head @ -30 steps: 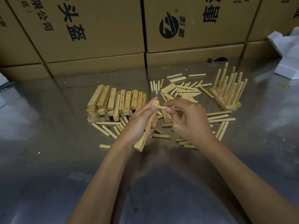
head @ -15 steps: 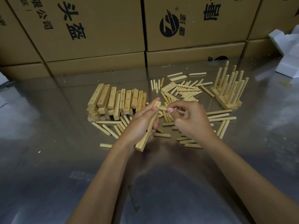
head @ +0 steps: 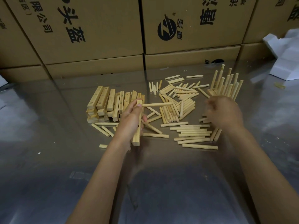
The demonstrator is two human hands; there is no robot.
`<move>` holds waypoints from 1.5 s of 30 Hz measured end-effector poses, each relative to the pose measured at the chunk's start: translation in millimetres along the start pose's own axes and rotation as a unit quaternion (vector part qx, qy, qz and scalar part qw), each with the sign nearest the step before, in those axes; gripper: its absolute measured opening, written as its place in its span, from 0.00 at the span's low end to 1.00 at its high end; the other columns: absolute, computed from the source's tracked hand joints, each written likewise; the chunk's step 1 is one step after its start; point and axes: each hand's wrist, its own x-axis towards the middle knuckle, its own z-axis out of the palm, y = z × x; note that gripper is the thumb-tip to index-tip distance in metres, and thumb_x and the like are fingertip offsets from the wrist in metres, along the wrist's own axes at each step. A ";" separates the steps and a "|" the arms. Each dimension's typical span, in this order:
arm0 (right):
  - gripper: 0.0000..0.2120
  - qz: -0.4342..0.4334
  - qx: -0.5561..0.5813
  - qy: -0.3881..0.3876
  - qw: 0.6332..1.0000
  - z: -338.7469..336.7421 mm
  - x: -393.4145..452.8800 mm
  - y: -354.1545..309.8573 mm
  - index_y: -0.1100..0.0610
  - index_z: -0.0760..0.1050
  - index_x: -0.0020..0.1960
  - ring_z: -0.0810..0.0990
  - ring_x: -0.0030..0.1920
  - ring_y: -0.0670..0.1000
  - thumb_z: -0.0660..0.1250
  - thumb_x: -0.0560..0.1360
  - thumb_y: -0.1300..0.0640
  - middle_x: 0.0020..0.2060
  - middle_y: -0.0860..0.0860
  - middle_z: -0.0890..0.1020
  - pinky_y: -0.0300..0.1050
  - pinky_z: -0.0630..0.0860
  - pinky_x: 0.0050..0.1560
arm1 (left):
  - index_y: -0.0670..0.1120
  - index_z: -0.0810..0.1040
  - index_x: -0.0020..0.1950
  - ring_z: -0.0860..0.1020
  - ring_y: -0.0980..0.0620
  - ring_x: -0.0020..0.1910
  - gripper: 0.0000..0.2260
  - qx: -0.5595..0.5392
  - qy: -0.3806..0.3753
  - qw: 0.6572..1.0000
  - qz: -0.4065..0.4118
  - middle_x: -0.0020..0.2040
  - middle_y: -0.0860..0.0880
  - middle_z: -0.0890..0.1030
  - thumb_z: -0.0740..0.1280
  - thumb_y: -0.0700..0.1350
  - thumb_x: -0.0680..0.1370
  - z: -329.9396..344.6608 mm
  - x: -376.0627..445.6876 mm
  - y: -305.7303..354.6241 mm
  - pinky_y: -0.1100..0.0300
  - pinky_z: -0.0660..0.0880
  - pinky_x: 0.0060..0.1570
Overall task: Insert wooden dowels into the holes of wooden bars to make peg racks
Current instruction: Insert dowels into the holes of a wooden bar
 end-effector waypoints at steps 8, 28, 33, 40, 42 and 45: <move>0.09 0.046 -0.067 -0.050 0.995 7.9 3.9 10.5 0.49 0.79 0.39 0.66 0.65 0.59 0.65 0.77 0.57 0.48 0.53 0.78 0.54 0.61 0.63 | 0.60 0.69 0.70 0.71 0.55 0.31 0.13 -0.005 0.001 1.000 -0.008 0.34 0.50 0.80 0.57 0.54 0.85 5.6 0.9 -0.8 0.60 0.68 0.28; 0.12 -0.340 0.155 -0.022 0.927 41.0 -64.8 -87.5 0.51 0.82 0.59 0.72 0.46 0.49 0.67 0.78 0.60 0.44 0.45 0.81 0.47 0.71 0.47 | 0.44 0.73 0.61 0.67 0.52 0.20 0.18 -0.113 -0.028 0.986 -0.121 0.27 0.48 0.70 0.59 0.58 0.82 5.9 -0.3 0.4 0.64 0.64 0.19; 0.12 -0.355 0.136 -0.009 0.925 41.9 -65.5 -87.4 0.53 0.83 0.58 0.72 0.44 0.50 0.67 0.77 0.62 0.41 0.47 0.81 0.43 0.70 0.44 | 0.44 0.75 0.40 0.66 0.53 0.19 0.22 -0.081 -0.036 0.990 -0.114 0.24 0.48 0.69 0.55 0.59 0.84 10.7 -8.1 3.1 0.66 0.63 0.20; 0.10 -0.382 0.121 -0.006 0.916 41.0 -65.4 -90.5 0.54 0.84 0.53 0.68 0.42 0.47 0.68 0.75 0.62 0.40 0.46 0.82 0.39 0.62 0.46 | 0.44 0.74 0.53 0.65 0.52 0.20 0.17 -0.103 -0.006 0.989 -0.108 0.25 0.48 0.68 0.55 0.56 0.84 13.4 -12.0 3.7 0.64 0.62 0.19; 0.09 -0.388 0.117 -0.002 0.914 40.1 -65.2 -90.5 0.55 0.84 0.53 0.69 0.42 0.47 0.68 0.75 0.63 0.40 0.47 0.82 0.40 0.62 0.46 | 0.44 0.73 0.58 0.65 0.52 0.20 0.17 -0.104 -0.002 0.989 -0.105 0.25 0.48 0.68 0.55 0.56 0.84 14.4 -10.7 3.5 0.64 0.62 0.20; 0.10 -0.386 0.115 -0.001 0.915 39.4 -65.5 -89.7 0.56 0.83 0.53 0.69 0.42 0.48 0.68 0.75 0.63 0.41 0.47 0.82 0.41 0.64 0.46 | 0.44 0.74 0.55 0.65 0.52 0.19 0.18 -0.106 -0.005 0.989 -0.101 0.24 0.48 0.68 0.55 0.57 0.84 16.8 -9.2 3.4 0.65 0.62 0.19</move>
